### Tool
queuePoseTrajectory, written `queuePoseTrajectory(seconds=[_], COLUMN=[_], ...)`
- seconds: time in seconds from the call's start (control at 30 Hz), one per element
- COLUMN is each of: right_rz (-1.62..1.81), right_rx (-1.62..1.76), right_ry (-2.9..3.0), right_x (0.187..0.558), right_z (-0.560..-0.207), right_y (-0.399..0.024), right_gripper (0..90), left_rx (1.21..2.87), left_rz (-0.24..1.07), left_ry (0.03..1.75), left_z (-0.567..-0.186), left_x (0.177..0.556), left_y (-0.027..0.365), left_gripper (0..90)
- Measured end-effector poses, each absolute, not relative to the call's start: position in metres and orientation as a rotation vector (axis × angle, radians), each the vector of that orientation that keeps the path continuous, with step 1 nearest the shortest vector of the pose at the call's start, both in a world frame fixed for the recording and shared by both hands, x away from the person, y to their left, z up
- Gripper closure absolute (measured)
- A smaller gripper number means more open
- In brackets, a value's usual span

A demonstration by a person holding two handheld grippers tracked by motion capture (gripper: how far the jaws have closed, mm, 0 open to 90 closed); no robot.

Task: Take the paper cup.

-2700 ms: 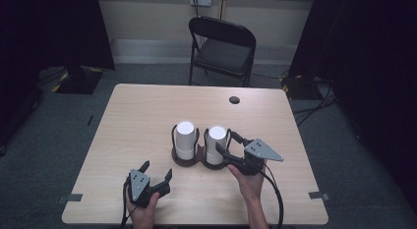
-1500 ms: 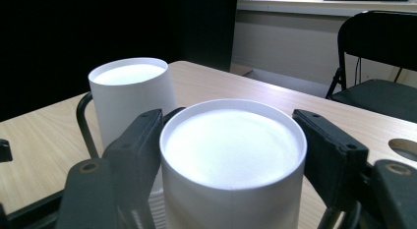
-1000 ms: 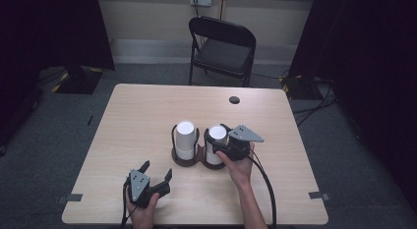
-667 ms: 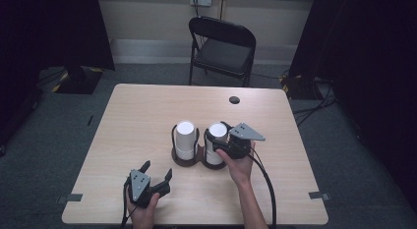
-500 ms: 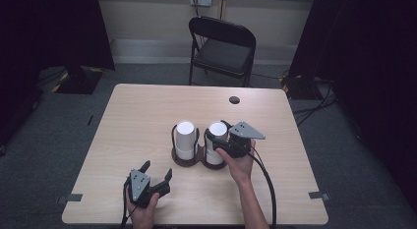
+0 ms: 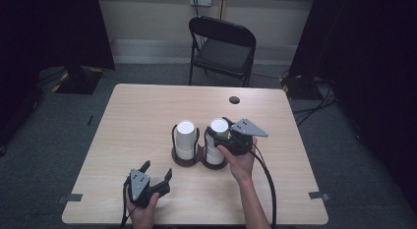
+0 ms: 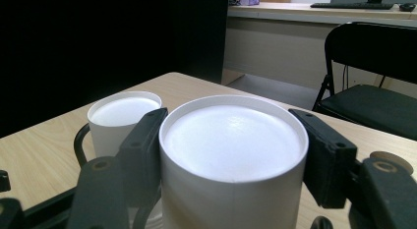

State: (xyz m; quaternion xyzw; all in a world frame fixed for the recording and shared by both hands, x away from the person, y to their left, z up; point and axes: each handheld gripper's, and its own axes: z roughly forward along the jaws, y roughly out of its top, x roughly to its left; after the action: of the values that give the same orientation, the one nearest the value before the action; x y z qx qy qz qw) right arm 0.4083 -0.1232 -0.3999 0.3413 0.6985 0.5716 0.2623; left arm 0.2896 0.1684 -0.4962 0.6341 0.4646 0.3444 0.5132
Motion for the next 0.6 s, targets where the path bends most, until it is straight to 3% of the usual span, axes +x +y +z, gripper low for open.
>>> queuePoseTrajectory(seconds=[0.6], right_rz=[1.579], right_rx=[0.924], right_ry=[1.851], right_x=[0.4055], right_z=[-0.3906], right_y=[-0.1243], right_gripper=[34.6], left_rx=[1.523], left_rz=[0.829], left_ry=[1.113], left_z=[-0.4963], left_x=[0.2893], left_y=[0.1685], left_gripper=[18.9])
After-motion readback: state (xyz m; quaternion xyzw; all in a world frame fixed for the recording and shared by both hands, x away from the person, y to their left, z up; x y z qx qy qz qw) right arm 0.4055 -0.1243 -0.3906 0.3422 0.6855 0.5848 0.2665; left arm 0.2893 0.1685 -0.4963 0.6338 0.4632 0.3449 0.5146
